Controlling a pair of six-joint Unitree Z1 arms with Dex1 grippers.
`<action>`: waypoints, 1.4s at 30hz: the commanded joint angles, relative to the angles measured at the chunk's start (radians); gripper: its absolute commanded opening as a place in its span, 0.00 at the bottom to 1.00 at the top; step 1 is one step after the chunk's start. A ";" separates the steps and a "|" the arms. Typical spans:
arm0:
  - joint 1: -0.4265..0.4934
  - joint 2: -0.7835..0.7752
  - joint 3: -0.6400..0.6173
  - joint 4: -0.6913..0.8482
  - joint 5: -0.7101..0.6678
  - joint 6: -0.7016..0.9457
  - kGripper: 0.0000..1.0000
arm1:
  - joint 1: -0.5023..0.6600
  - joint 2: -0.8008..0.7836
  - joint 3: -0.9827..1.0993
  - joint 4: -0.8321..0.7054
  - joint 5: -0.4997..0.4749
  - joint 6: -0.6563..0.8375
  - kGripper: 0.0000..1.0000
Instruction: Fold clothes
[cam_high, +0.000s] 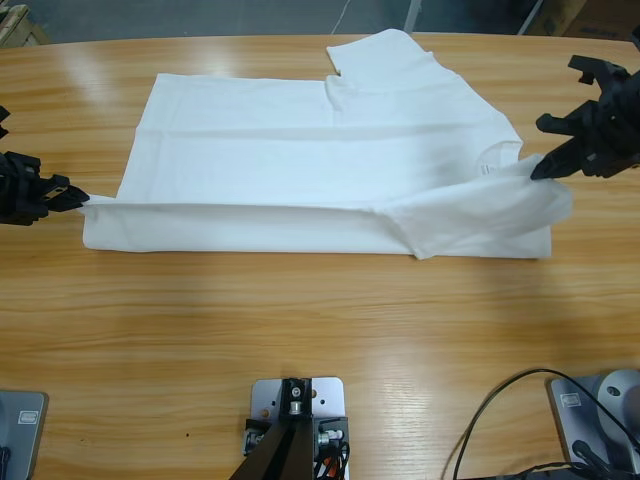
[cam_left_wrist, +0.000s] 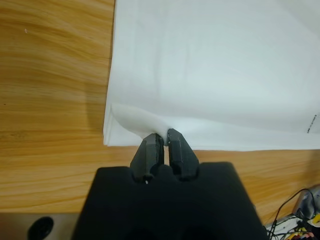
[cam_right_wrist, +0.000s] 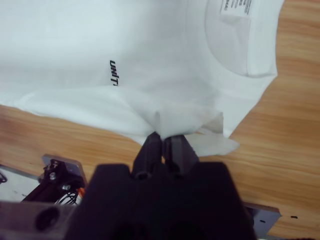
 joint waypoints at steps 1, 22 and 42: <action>0.013 0.064 -0.003 0.007 -0.012 0.018 0.00 | -0.016 0.065 -0.014 0.012 -0.012 -0.019 0.00; 0.027 0.174 -0.044 -0.013 -0.010 0.050 0.00 | -0.016 0.144 -0.041 0.010 -0.030 -0.027 0.00; 0.033 0.228 -0.056 -0.026 -0.006 0.073 0.00 | -0.017 0.209 -0.060 0.004 -0.065 -0.038 0.00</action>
